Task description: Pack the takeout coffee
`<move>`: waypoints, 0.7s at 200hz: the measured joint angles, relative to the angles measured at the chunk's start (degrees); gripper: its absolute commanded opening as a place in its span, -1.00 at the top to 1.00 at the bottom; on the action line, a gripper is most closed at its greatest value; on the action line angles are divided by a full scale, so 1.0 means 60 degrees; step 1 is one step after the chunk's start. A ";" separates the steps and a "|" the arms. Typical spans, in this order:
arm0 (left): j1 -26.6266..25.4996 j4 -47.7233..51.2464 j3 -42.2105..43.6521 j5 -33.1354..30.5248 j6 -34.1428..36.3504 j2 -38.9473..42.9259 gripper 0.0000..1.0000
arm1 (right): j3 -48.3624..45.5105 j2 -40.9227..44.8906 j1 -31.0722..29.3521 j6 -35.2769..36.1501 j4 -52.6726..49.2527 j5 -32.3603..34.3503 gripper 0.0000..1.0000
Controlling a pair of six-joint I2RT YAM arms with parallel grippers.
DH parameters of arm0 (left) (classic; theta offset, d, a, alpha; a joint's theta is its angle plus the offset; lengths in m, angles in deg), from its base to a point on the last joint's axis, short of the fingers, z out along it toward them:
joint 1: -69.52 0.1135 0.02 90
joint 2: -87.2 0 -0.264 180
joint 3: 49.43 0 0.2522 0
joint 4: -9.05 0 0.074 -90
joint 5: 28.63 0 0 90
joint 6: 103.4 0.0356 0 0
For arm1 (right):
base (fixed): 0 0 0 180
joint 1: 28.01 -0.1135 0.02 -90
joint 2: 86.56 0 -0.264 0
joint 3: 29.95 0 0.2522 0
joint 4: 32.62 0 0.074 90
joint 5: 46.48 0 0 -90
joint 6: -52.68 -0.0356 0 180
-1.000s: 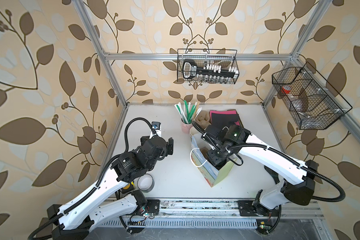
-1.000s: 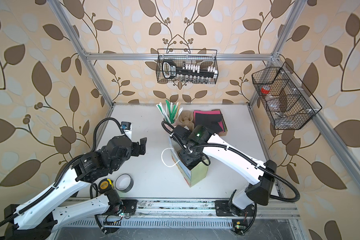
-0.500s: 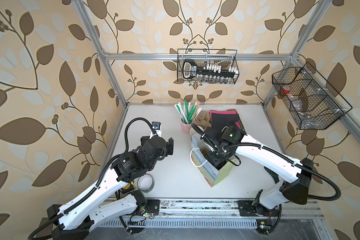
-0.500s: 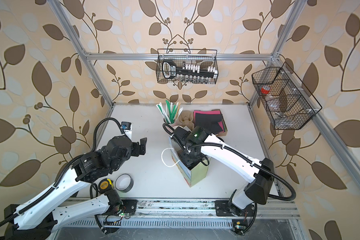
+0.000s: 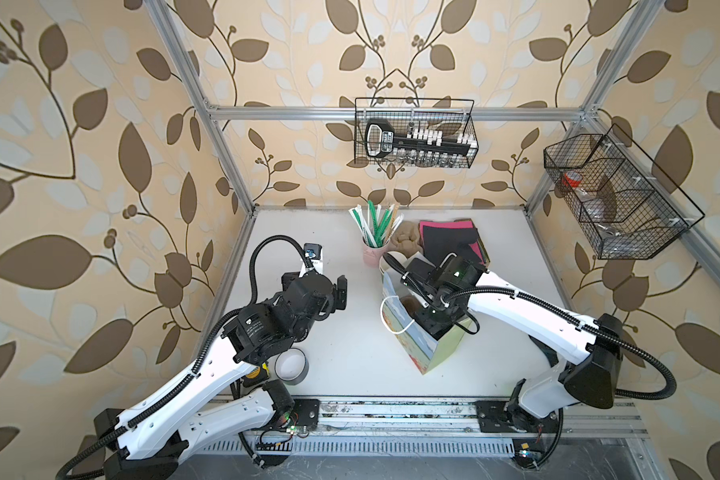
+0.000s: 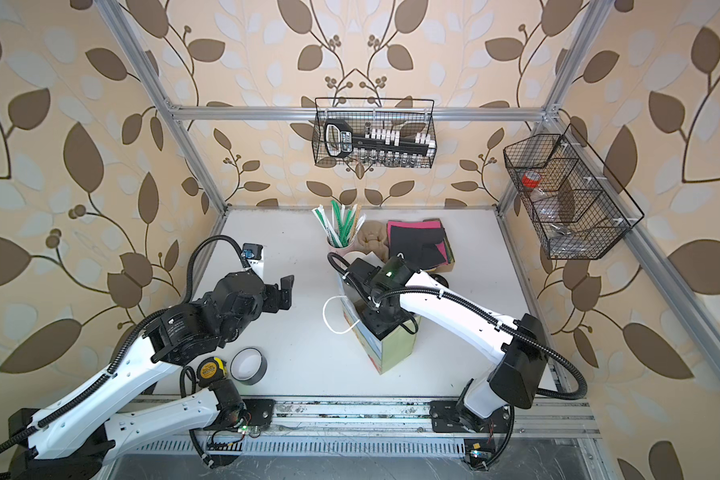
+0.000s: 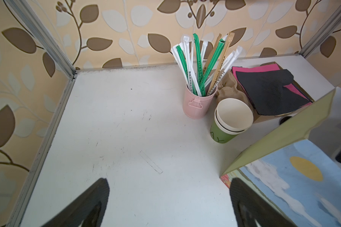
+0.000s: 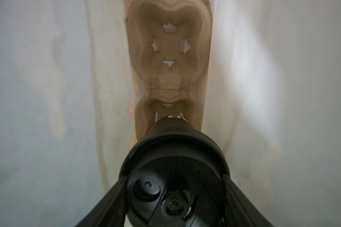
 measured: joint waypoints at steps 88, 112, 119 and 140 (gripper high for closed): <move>0.0000 0.0000 0.0000 0.0000 0.0007 -0.0004 -0.94 | -0.0273 -0.0160 0.0073 0.0153 0.0244 -0.0106 -0.31; 0.0000 -0.0004 0.0000 0.0004 0.0007 -0.0004 -0.94 | -0.0342 -0.0160 0.0076 0.0157 0.0346 -0.0102 -0.31; 0.0000 0.0000 0.0000 0.0004 0.0007 -0.0004 -0.94 | -0.0375 -0.0160 0.0076 0.0157 0.0382 -0.0102 -0.30; 0.0000 -0.0004 0.0000 0.0000 0.0007 -0.0004 -0.94 | -0.0506 -0.0160 0.0076 0.0153 0.0532 -0.0102 -0.31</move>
